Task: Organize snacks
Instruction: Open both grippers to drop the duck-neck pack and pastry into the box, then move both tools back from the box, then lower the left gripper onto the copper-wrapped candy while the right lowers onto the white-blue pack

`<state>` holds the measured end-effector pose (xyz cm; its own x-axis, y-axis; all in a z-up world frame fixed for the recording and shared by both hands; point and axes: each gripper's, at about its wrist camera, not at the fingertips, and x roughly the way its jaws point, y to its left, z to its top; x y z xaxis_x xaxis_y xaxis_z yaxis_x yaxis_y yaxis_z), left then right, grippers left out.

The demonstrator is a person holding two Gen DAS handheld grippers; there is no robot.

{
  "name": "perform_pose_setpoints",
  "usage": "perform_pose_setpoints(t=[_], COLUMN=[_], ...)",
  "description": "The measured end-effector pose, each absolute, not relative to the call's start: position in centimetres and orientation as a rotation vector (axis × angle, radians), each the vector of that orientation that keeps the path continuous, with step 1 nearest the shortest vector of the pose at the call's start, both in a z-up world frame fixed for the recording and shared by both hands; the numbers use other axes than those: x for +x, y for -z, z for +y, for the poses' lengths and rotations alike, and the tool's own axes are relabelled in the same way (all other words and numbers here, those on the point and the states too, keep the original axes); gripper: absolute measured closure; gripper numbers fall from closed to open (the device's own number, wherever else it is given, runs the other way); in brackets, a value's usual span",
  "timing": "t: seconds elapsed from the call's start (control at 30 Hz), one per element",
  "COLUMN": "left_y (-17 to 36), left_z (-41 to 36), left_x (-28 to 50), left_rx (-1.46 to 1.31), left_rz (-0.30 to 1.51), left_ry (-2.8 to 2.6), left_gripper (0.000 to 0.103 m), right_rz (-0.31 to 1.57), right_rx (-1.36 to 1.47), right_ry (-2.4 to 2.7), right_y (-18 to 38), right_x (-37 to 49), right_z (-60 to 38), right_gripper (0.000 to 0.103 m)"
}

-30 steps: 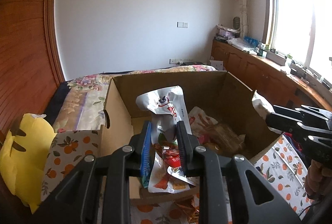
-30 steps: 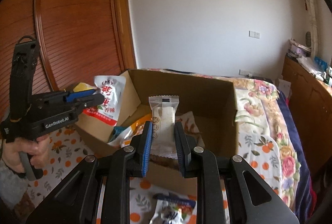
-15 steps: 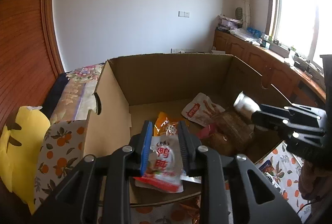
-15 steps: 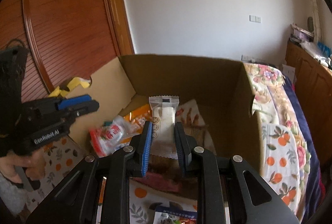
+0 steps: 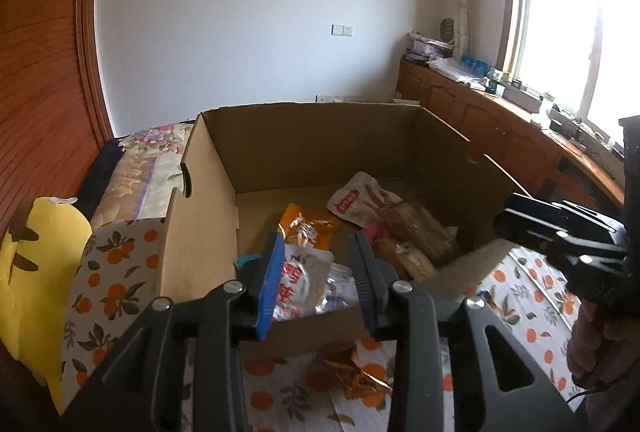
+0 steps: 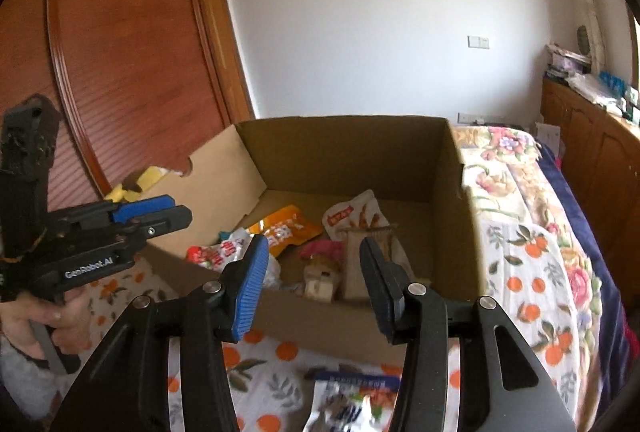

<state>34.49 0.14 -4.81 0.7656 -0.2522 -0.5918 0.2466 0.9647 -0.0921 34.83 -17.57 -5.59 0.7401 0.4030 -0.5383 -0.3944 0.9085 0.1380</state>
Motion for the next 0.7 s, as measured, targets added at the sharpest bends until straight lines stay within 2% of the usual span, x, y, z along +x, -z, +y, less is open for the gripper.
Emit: perform_pose_setpoints(t=[0.4,0.7], left_y=[3.9,3.8], left_z=[1.2,1.8], left_x=[30.4,28.2], left_rx=[-0.021,0.002], left_rz=[0.596,0.582], left_ry=[0.258,0.253], left_gripper=[0.067,0.066], right_rz=[0.632,0.738], right_rx=[-0.021,-0.041], right_ry=[-0.408,-0.367], right_y=[5.0,9.2], right_x=[29.2,28.0], right_z=[-20.1,-20.1], right_gripper=[0.055,0.054])
